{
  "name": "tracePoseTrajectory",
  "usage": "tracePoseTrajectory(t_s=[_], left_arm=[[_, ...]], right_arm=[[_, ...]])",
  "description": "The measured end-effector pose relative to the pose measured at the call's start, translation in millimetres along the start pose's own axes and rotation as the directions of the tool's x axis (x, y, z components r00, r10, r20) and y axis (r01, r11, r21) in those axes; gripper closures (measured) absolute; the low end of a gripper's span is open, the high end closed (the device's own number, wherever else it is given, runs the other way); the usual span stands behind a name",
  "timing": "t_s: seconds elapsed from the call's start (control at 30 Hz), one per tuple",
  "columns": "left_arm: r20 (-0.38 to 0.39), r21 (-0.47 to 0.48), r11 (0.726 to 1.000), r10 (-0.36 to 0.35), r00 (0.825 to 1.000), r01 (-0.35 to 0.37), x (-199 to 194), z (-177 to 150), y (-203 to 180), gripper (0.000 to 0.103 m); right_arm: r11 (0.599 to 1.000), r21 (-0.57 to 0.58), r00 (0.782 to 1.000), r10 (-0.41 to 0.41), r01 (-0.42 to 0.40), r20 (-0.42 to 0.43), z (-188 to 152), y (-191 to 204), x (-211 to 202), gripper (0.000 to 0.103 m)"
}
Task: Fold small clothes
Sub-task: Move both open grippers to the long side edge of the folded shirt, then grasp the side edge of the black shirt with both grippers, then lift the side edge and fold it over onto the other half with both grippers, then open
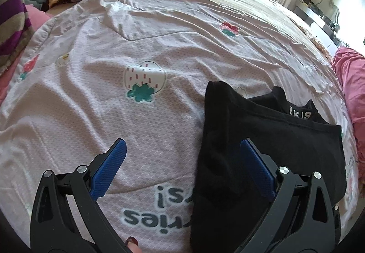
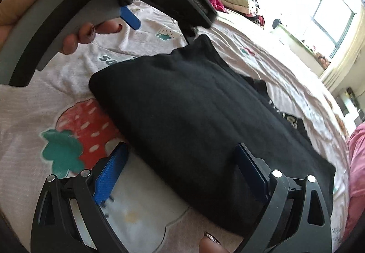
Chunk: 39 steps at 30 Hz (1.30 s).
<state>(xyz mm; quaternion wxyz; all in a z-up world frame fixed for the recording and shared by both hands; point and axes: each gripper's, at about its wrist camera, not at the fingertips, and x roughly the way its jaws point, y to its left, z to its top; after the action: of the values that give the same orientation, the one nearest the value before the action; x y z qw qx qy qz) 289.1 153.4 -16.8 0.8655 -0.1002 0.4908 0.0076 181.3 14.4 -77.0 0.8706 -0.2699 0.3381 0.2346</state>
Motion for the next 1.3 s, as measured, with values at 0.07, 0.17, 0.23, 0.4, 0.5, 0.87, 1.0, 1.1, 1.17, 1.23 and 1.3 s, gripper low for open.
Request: tracePoseTrajectory(t_s=[0.07, 0.17, 0.23, 0.4, 0.5, 0.87, 1.0, 1.1, 1.17, 1.23, 1.3], left_arm=[[-0.007, -0.005, 1.0, -0.008, 1.0, 0.008, 4.5, 1.0, -1.6, 0.01], [-0.025, -0.013, 1.0, -0.014, 1.0, 0.013, 13.0, 1.8, -3.3, 0.01], [-0.032, -0.022, 0.999, -0.03, 0.999, 0.03, 16.1, 1.9, -2.9, 0.01], [-0.036, -0.02, 0.999, -0.031, 0.999, 0.031, 18.4, 3.4, -4.5, 0.01], [-0.038, -0.018, 0.998, -0.053, 0.998, 0.053, 18.6, 4.0, -8.5, 0.01], [-0.015, 0.01, 0.981, -0.192, 0.981, 0.192, 6.5, -1.9, -41.4, 0.067], [0.027, 0.035, 0.976, -0.214, 0.976, 0.213, -8.5, -3.1, -61.7, 0.085], [0.074, 0.082, 0.972, -0.226, 0.971, 0.22, -27.5, -5.8, -82.2, 0.086], [0.097, 0.122, 0.968, -0.233, 0.967, 0.221, -39.1, -9.1, -96.6, 0.086], [0.109, 0.138, 0.964, -0.243, 0.964, 0.227, -46.8, -10.9, -106.6, 0.086], [0.118, 0.157, 0.961, -0.249, 0.961, 0.23, -54.2, -12.5, -118.5, 0.086]], right_arm=[[1.0, -0.011, 1.0, -0.016, 0.016, 0.001, 5.1, -0.1, 5.7, 0.01], [0.998, -0.034, 0.998, -0.055, 0.055, 0.027, 12.6, 2.0, 11.3, 0.012], [0.996, -0.055, 0.995, -0.071, 0.075, 0.068, 14.3, 3.7, 8.0, 0.032], [0.986, -0.11, 0.975, -0.1, 0.123, 0.196, 8.5, 8.0, -14.3, 0.087], [0.986, -0.081, 0.963, -0.122, 0.145, 0.241, 3.9, 1.0, -25.5, 0.094], [0.987, 0.044, 0.938, -0.16, 0.154, 0.308, -9.1, -26.6, -51.5, 0.096], [0.978, 0.14, 0.924, -0.193, 0.155, 0.33, -22.7, -39.1, -68.6, 0.097], [0.965, 0.216, 0.914, -0.215, 0.146, 0.344, -34.0, -54.8, -78.5, 0.097], [0.954, 0.269, 0.909, -0.227, 0.135, 0.35, -41.3, -64.0, -86.1, 0.097], [0.94, 0.319, 0.904, -0.238, 0.122, 0.356, -48.1, -75.3, -93.2, 0.097], [0.925, 0.362, 0.898, -0.255, 0.118, 0.359, -55.2, -85.6, -99.9, 0.097]])
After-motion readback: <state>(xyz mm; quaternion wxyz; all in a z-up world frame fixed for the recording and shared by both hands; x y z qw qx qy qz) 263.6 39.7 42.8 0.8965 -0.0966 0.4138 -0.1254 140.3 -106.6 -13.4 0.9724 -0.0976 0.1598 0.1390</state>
